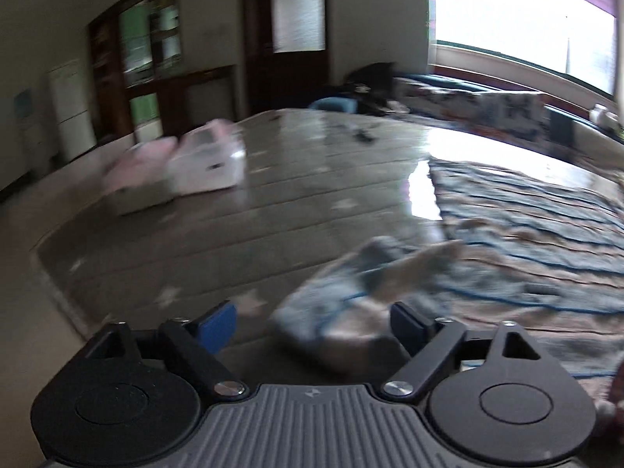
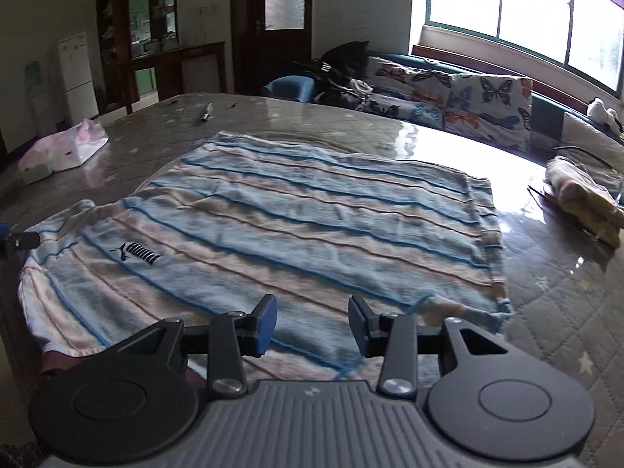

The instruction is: Fold clothes

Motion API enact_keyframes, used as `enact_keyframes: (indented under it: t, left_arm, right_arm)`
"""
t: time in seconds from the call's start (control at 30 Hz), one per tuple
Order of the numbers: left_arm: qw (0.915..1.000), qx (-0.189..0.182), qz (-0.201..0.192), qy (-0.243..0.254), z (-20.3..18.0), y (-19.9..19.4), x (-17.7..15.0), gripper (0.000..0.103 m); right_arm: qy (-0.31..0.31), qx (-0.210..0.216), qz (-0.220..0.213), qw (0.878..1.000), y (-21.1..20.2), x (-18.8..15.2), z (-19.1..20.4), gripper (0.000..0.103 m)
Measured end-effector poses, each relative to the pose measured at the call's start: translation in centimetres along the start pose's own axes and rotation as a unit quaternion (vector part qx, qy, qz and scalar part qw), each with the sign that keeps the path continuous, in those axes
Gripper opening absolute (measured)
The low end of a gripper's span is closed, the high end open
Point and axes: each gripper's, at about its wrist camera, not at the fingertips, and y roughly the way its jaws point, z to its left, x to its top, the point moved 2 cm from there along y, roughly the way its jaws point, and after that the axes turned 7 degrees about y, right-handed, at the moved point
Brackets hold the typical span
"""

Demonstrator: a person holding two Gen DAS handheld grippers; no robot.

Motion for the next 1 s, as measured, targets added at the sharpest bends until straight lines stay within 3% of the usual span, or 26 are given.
enact_keyframes:
  t: [0.2, 0.3, 0.43, 0.63, 0.8, 0.9, 1.0]
  left_arm:
    - [0.9989, -0.022, 0.024, -0.034, 1.5, 0.6, -0.6, 0.057]
    - [0.9985, -0.032, 0.02, -0.04, 1.2, 0.5, -0.6, 0.031]
    - [0.9969, -0.054, 0.011, -0.056, 1.3, 0.0, -0.2, 0.011]
    - [0.9903, -0.125, -0.047, -0.036, -0.8, -2.9, 1.9, 0.005]
    - [0.9718, -0.217, -0.091, 0.016, -4.2, -5.2, 2.9, 0.005]
    - [0.969, -0.229, -0.085, 0.034, -5.1, -5.5, 2.3, 0.005]
    - [0.9797, -0.191, -0.058, 0.016, -4.0, -4.5, 1.6, 0.007]
  right_arm:
    - [-0.01, 0.007, 0.002, 1.0, 0.0, -0.3, 1.0, 0.041]
    - [-0.009, 0.008, 0.001, 1.0, -0.1, -0.3, 1.0, 0.041]
    - [-0.007, 0.009, -0.002, 1.0, -0.3, -0.3, 1.1, 0.041]
    - [-0.005, 0.01, -0.005, 1.0, -0.6, -0.4, 1.1, 0.042]
    - [-0.003, 0.01, -0.008, 1.0, -0.8, -0.4, 1.1, 0.042]
    - [-0.003, 0.013, -0.009, 1.0, -1.0, -0.4, 1.2, 0.042]
    - [-0.004, 0.016, -0.01, 1.0, -1.1, -0.3, 1.2, 0.046]
